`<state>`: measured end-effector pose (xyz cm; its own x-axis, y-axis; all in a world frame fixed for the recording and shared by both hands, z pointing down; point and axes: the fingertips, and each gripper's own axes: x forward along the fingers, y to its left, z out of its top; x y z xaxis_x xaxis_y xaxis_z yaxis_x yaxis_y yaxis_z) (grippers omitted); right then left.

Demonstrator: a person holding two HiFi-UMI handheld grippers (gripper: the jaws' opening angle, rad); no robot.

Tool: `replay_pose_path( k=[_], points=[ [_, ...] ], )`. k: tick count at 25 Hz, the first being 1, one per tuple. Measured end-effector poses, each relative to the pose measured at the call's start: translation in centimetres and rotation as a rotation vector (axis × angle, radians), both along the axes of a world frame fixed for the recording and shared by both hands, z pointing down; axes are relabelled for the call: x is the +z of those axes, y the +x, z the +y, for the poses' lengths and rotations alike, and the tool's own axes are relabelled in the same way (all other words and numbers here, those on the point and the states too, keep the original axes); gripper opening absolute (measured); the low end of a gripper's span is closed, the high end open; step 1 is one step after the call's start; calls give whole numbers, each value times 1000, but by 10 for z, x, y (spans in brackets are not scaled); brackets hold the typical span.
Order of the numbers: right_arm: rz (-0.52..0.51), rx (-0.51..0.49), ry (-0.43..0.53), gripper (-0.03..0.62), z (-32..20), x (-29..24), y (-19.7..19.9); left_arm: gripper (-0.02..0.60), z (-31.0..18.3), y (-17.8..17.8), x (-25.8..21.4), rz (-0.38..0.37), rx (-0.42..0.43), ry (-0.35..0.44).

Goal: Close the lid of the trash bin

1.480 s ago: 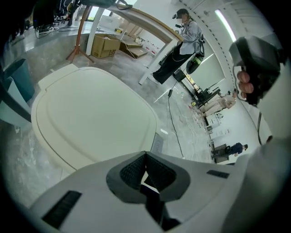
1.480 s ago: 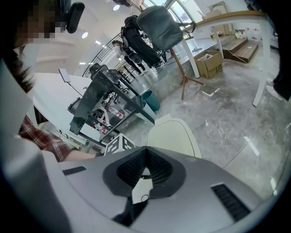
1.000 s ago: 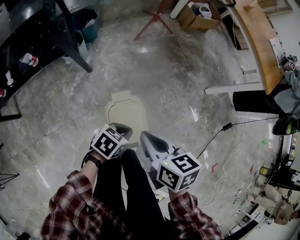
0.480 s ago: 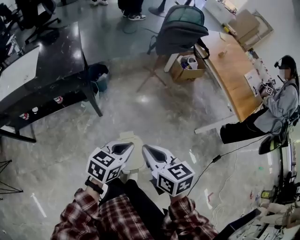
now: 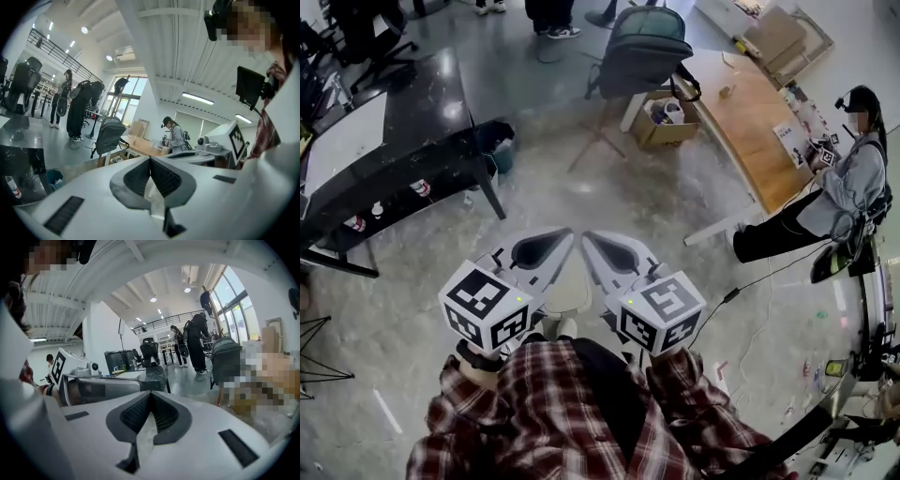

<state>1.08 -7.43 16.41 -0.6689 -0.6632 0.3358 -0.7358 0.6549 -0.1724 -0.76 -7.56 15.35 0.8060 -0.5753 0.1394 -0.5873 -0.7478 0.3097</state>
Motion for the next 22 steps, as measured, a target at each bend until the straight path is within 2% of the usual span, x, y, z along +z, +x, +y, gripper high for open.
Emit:
replay_pose_path(
  k=[5,11,22],
  points=[
    [-29,5,36,12,14,-21,11,12,18,0,-29,51,5,39],
    [-79,34,9,12,25,-17,20,12,31,3,-37,100,9,38],
    [-75,-1,-12,12,33,-12,19,12,41,8,-31,69,8,38]
  ],
)
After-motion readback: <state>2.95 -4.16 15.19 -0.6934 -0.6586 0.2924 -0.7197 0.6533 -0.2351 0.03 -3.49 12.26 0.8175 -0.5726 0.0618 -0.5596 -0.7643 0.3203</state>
